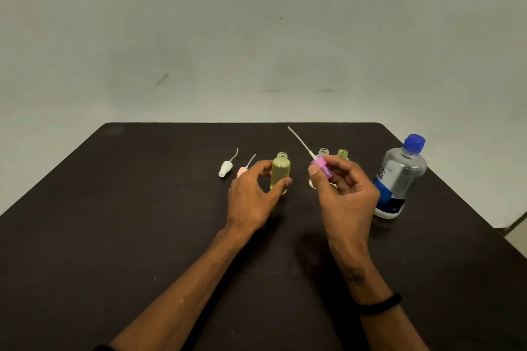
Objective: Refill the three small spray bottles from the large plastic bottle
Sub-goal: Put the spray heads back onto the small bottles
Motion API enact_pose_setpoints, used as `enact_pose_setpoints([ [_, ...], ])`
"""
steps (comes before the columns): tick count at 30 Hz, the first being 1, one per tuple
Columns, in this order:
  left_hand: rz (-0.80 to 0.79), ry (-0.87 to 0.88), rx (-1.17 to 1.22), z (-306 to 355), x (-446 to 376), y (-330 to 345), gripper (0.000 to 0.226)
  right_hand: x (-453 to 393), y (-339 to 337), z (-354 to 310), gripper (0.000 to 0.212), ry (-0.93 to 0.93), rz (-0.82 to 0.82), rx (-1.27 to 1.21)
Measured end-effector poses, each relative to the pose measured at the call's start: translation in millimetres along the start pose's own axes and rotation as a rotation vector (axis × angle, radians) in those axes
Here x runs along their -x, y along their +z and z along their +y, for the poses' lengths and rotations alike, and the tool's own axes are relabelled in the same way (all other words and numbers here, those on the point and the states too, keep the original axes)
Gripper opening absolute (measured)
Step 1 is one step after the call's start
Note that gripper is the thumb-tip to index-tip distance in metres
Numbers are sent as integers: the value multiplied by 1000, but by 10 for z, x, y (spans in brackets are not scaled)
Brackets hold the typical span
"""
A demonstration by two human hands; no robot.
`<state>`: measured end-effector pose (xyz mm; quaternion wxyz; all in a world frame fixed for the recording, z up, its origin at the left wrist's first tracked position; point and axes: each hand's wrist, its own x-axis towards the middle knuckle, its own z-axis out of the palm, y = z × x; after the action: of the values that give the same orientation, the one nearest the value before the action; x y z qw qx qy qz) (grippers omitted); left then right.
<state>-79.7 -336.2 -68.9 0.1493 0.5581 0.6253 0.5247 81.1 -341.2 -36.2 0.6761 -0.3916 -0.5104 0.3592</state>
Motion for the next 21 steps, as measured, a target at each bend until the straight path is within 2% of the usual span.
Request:
enact_pose_setpoints([
  [9, 162, 73, -99, -95, 176, -410, 46, 100, 36, -57, 25, -146, -158, 81],
  [15, 163, 82, -60, -111, 176, -412, 46, 131, 43, -56, 22, -181, -219, 168],
  [21, 127, 99, -106, -96, 191, -422, 49, 132, 50, -53, 21, -211, -206, 188],
])
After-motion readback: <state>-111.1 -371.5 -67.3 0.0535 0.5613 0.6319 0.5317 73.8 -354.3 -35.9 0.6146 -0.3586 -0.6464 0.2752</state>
